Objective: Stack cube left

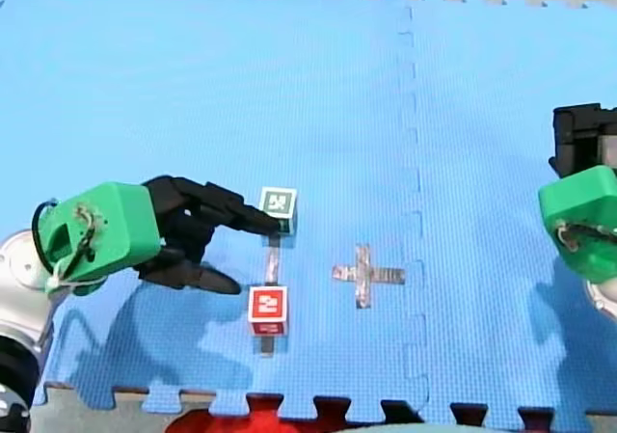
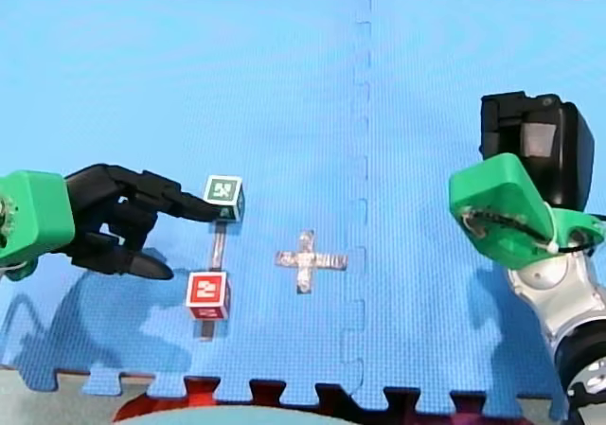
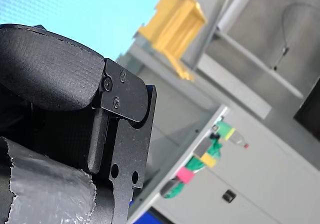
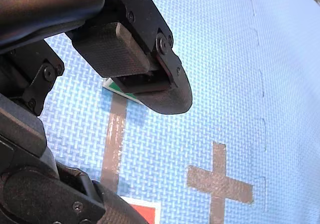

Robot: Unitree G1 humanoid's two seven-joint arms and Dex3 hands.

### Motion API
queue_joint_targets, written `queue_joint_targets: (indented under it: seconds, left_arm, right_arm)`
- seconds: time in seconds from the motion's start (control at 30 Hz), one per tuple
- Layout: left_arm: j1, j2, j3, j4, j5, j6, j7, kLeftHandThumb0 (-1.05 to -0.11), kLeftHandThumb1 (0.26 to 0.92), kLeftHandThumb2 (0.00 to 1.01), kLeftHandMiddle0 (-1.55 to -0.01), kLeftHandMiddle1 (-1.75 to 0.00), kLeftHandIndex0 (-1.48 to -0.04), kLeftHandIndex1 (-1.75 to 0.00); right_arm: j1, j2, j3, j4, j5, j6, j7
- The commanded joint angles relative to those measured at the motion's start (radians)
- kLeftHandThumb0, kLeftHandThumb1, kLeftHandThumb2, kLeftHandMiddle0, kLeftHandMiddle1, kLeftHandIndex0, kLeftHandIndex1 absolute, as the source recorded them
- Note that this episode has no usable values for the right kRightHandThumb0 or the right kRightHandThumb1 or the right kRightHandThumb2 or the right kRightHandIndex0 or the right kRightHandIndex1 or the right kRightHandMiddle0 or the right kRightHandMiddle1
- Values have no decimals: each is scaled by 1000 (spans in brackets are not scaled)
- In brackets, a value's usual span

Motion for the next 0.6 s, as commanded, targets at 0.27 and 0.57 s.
queue_joint_targets:
  seconds: [0.27, 0.57]
  left_arm:
    - [46, 67, -83, -197, 85, 100, 30, -734, 670, 6, -899, -1746, -745, 0]
    - [75, 73, -87, -271, 53, 157, 15, -680, 675, 4, -896, -1746, -738, -2]
  right_arm:
    - [0, -1, -1, -4, 4, -4, -4]
    - [3, -2, -1, -4, 6, -7, -3]
